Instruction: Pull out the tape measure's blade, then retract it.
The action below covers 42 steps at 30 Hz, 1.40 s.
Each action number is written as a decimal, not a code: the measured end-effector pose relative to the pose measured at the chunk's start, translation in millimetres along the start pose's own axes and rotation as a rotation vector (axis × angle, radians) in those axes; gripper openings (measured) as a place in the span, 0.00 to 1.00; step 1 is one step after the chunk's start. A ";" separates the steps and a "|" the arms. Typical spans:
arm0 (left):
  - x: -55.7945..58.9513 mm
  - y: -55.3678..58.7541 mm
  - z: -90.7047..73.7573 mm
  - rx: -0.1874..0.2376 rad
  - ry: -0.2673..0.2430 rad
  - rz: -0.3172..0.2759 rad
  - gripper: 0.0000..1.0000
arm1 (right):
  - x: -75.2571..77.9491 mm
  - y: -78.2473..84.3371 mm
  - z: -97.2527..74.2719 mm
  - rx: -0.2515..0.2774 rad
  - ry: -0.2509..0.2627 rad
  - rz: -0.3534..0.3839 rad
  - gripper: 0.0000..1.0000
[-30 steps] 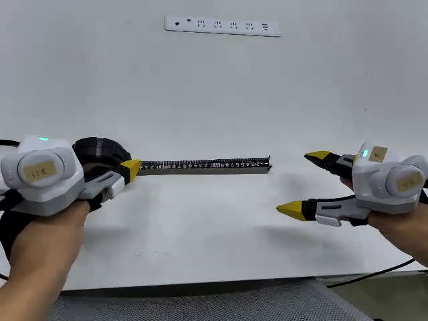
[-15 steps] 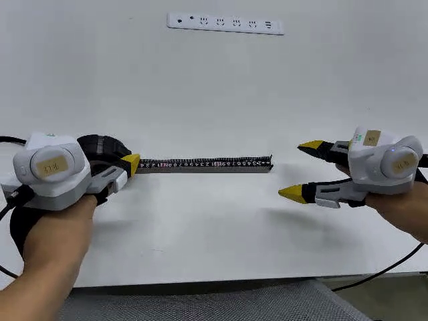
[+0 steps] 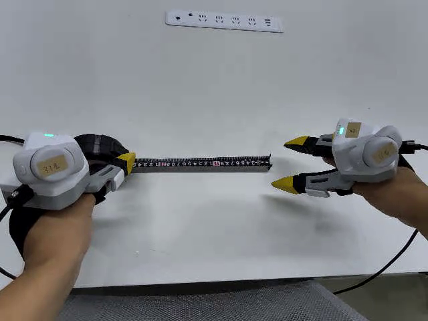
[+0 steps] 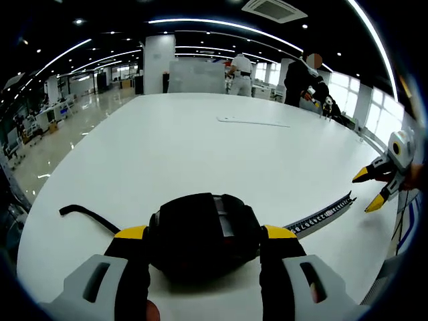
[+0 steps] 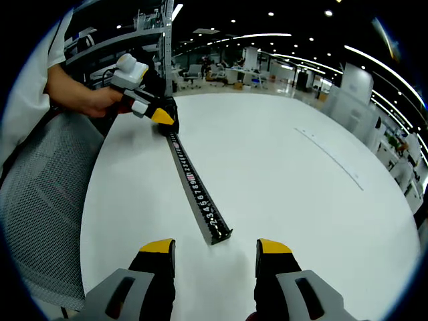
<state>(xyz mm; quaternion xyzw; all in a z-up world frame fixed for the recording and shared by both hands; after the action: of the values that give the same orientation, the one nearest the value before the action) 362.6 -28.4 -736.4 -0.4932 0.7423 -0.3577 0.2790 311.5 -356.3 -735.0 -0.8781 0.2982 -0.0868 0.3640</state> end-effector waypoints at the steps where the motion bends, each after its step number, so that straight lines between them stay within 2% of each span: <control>1: -0.1 0.0 0.1 0.000 0.000 0.001 0.62 | -0.3 0.1 0.6 -0.004 -0.004 -0.006 0.44; 28: -1.1 0.5 0.9 -0.007 0.020 -0.011 0.62 | 7.9 -1.1 24.9 -0.073 -0.125 -0.083 0.22; 37: -1.0 0.5 1.2 -0.009 0.022 -0.012 0.62 | 9.1 -1.6 32.5 -0.093 -0.154 -0.133 0.17; 39: -1.0 0.5 1.1 -0.009 0.022 -0.012 0.62 | 8.5 -3.0 33.3 -0.086 -0.160 -0.147 0.13; 42: -1.0 0.6 1.2 -0.010 0.022 -0.013 0.62 | 8.6 -3.3 34.6 -0.085 -0.158 -0.151 0.13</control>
<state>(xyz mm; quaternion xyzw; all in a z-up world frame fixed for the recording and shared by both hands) 363.5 -27.6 -737.5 -0.4955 0.7437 -0.3613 0.2662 332.7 -339.2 -758.2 -0.9169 0.2048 -0.0318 0.3412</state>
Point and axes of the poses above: the centre of the closed fingertips' face, and the gripper's own axes: z roughly forward along the fingers, x roughly to its right, y roughly out of its underside, the point moved 4 cm from there along -z, roughly backward along the fingers, and after that the axes turned 9 degrees about z, right-handed, at the moved point
